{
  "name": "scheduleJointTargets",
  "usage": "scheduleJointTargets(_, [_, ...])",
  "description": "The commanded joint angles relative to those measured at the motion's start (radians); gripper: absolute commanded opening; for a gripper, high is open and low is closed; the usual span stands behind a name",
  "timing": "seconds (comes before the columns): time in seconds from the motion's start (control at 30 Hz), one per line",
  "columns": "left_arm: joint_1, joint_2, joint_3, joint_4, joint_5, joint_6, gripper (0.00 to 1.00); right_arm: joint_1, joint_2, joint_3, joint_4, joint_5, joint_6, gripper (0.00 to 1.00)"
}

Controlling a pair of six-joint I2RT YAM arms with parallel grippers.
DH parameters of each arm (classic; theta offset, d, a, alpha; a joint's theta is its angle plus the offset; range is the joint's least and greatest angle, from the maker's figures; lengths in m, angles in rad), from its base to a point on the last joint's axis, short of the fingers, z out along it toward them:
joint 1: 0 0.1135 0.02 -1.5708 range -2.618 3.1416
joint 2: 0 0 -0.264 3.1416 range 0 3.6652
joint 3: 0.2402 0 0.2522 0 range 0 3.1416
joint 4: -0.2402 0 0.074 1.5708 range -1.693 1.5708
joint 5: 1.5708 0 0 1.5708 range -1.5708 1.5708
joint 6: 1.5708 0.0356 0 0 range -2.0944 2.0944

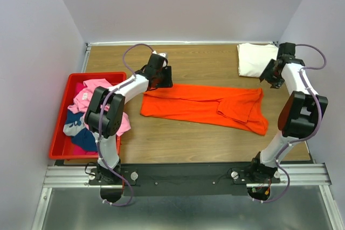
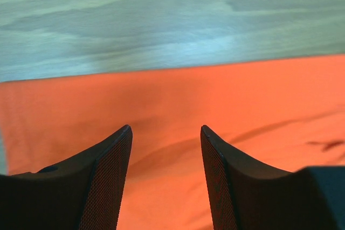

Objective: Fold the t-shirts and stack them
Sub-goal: Fold the tshirt

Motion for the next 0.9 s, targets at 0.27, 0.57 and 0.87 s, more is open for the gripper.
scheduleJointTargets(0.27, [-0.024,0.056,-0.115,0.155,0.206,0.019,0.62,0.155,0.041,-0.057,0.066,-0.256,0.085,0.63])
scheduleJointTargets(0.57, [-0.024,0.041,-0.245,0.178,0.163,-0.002,0.62,0.169,0.107,-0.137,0.093,-0.297,0.084,0.63])
scheduleJointTargets(0.87, [-0.025,-0.025,-0.374,0.177,0.144,-0.032,0.61,0.207,0.170,-0.175,0.147,-0.274,0.088,0.61])
